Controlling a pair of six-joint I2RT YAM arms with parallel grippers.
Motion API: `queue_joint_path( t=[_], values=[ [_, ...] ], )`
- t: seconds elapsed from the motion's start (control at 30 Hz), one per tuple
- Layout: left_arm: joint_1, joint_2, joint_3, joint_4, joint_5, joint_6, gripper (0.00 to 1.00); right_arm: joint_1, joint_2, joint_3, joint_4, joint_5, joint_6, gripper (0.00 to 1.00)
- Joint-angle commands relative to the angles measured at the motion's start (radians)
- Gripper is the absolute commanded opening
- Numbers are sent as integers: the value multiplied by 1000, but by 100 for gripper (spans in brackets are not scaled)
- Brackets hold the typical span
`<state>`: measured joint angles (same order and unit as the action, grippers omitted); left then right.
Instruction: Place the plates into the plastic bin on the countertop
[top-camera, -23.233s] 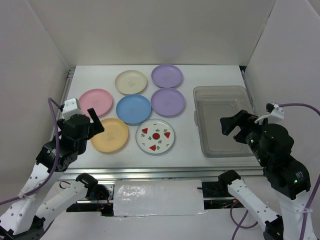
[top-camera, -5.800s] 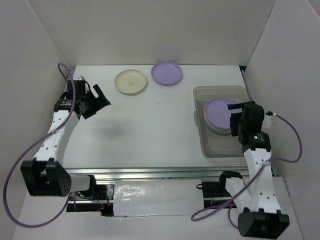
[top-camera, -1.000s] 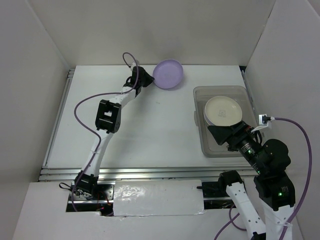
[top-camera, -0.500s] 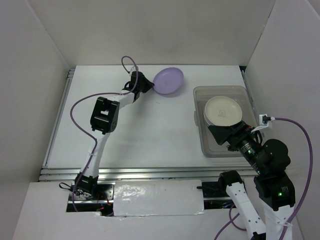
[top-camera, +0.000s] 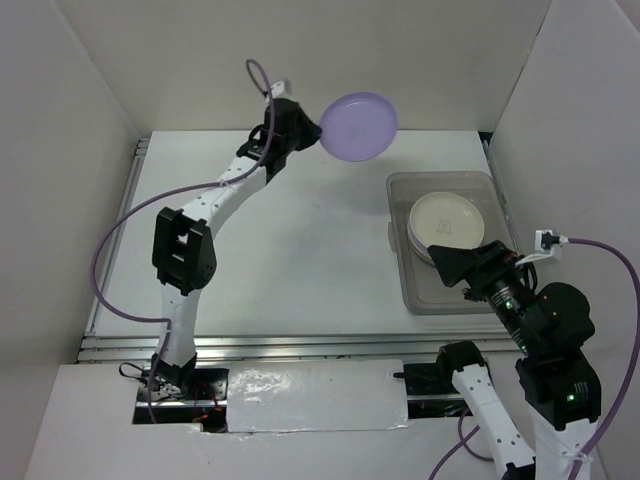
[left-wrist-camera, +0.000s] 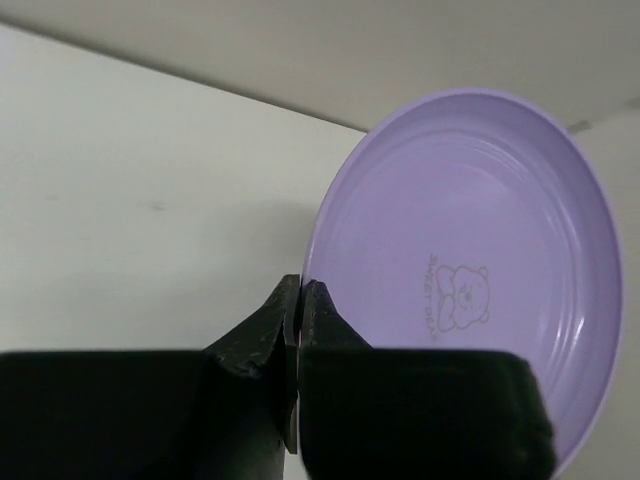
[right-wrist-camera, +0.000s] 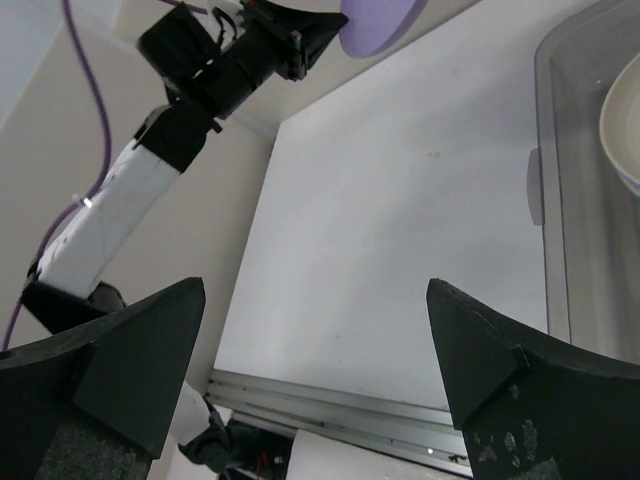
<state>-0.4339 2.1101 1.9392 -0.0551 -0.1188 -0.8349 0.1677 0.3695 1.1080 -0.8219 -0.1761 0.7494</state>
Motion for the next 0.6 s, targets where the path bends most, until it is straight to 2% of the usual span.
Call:
queue_joint_path(
  t=[0.0,0.07,0.17,0.33,0.57],
  values=[
    [-161,37,160,-201,-25,120,0,4,13,93,-34,92,-13,100],
    [-228,86,245,-241,-42,123,0,4,19,180,-63,148,-18,100],
    [-296,106,242,-186,-36,128,0,4,22,266,-118,202,-31,100],
    [-374,132,224,-71,-9,118,0,4,8,343,-175,184,-27,100],
    [-453,251,381,-110,-51,119,0,4,-3,424,-249,196,-36,100]
  ],
)
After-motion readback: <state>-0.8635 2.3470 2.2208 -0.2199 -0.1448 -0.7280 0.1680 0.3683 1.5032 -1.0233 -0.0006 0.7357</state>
